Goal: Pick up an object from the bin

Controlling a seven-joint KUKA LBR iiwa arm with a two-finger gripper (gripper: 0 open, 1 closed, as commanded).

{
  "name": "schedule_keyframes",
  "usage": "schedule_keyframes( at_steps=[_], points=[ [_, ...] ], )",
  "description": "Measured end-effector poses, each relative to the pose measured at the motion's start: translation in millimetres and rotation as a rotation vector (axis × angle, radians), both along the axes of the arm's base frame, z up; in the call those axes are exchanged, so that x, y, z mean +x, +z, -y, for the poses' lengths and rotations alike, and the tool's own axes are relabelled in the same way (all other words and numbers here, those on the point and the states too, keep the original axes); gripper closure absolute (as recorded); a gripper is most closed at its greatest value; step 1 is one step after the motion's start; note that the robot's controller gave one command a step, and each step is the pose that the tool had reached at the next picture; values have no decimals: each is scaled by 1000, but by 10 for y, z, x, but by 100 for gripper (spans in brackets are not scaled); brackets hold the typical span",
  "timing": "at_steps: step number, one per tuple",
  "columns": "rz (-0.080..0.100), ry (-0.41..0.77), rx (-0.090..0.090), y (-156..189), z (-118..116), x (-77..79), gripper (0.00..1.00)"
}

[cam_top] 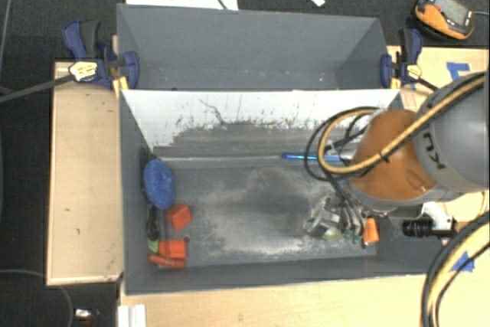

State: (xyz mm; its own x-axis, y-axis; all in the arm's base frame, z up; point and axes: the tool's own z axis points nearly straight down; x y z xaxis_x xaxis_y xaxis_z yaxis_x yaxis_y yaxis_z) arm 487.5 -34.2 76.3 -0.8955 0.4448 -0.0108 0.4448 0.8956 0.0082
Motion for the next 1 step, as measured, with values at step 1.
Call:
schedule_keyframes(
  at_steps=[1],
  points=[
    [-8,4,0,410,0,-21,100]
  ],
)
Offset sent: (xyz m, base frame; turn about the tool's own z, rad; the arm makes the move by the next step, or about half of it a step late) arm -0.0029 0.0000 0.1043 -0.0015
